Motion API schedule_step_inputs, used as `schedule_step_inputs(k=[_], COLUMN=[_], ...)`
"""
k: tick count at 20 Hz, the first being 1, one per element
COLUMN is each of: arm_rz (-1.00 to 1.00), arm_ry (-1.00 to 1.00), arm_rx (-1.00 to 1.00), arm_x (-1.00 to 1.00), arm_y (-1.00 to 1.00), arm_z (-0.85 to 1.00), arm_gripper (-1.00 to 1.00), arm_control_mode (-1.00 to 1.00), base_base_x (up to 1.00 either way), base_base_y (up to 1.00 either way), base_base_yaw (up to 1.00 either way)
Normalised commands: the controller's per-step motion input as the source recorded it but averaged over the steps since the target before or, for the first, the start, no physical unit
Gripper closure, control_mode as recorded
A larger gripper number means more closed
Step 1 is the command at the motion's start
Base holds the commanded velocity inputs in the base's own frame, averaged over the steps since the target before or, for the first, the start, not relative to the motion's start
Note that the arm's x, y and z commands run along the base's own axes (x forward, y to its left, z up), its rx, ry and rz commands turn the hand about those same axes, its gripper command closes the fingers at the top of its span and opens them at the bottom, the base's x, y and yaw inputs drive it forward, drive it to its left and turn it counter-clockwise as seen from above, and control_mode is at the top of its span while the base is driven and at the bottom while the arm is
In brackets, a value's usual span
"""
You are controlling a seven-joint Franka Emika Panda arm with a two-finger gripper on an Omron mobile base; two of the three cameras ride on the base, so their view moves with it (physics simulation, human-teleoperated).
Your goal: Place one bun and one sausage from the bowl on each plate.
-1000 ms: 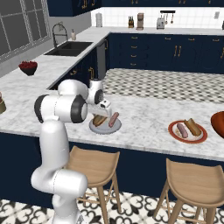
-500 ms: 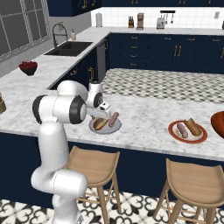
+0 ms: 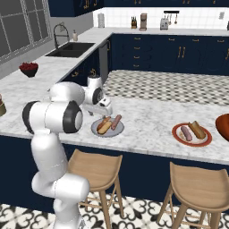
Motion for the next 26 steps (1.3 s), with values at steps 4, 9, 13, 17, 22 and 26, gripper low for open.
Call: schedule_step_inputs(k=[4,9,13,17,22,26], arm_rz=[0.00,0.00,0.00,0.00,0.00,0.00], arm_ry=[-0.07,-0.03,-0.09,-0.06,-0.09,-0.11], arm_rx=[0.00,0.00,0.00,0.00,0.00,0.00], arm_x=[-1.00,-1.00,-1.00,-1.00,-1.00,-1.00], arm_y=[-0.03,-0.23,-0.21,-0.22,-0.22,-0.05], arm_z=[0.72,0.71,0.48,0.50,0.32,0.14], arm_gripper=[-1.00,-1.00,-1.00,-1.00,-1.00,-1.00], arm_control_mode=[-1.00,-1.00,-1.00,-1.00,-1.00,-1.00], base_base_x=[0.00,0.00,0.00,0.00,0.00,0.00], base_base_y=[0.00,0.00,0.00,0.00,0.00,0.00], base_base_yaw=[0.00,0.00,0.00,0.00,0.00,0.00])
